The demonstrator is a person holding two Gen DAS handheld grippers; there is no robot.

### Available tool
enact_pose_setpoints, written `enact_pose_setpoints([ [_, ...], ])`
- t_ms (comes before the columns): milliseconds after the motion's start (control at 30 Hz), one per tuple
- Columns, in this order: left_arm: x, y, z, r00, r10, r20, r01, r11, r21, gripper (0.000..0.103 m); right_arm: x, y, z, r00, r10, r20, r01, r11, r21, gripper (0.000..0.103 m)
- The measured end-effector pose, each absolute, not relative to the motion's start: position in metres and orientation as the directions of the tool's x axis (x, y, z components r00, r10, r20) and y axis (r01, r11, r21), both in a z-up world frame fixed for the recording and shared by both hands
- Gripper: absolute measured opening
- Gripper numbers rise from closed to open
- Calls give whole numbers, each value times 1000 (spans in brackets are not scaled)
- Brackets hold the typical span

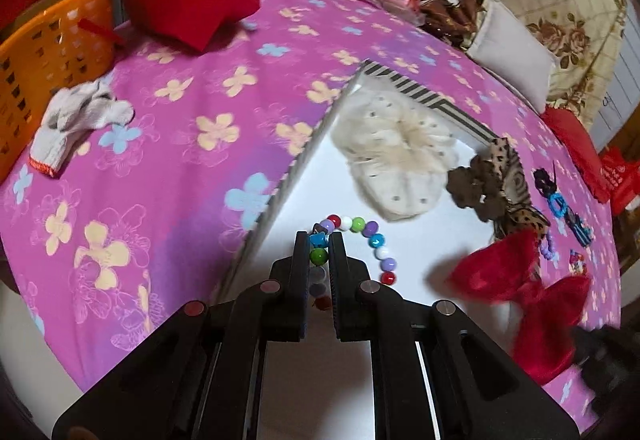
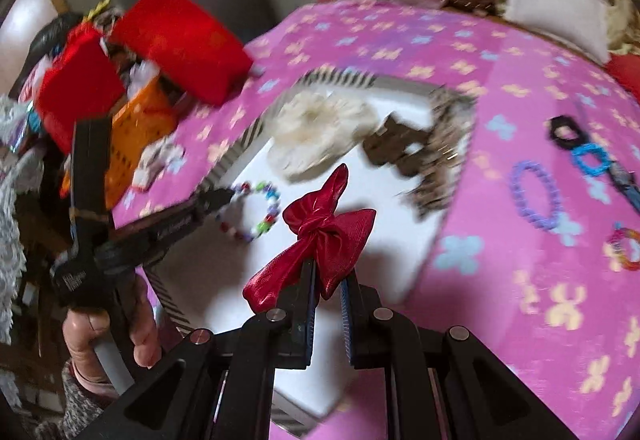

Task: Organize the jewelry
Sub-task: 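Carry bracelet and red bow into the tray and open both tools, then withdraw both tools from the tray toward the remaining bracelets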

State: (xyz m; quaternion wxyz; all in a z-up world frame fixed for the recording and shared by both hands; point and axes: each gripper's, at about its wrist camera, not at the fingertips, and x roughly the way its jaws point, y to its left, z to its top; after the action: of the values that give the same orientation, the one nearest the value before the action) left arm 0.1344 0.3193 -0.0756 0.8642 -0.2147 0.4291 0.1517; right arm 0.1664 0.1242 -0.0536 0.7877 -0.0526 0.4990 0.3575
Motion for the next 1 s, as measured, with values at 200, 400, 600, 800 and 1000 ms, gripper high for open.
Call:
enact_pose_setpoints([
  [200,133,331,-78,595,34,-803,-455,838,-301,8,152,143,-80,185,487,-854,-637,721,272,11],
  [400,126,335,-66,672,-39,-739,-413,810,-417,31,139,146,-82,150,499,-853,-666,689,286,11],
  [600,118,333,-49,746,-20,-666,-385,803,-455,54,130,148,-83,126,506,-853,-690,662,292,11],
  [800,120,335,-47,739,47,-672,-433,797,-421,57,126,134,-67,210,530,-822,-684,680,265,45],
  [1000,117,339,-46,731,78,-677,-476,769,-426,57,130,104,-58,267,528,-806,-648,717,255,45],
])
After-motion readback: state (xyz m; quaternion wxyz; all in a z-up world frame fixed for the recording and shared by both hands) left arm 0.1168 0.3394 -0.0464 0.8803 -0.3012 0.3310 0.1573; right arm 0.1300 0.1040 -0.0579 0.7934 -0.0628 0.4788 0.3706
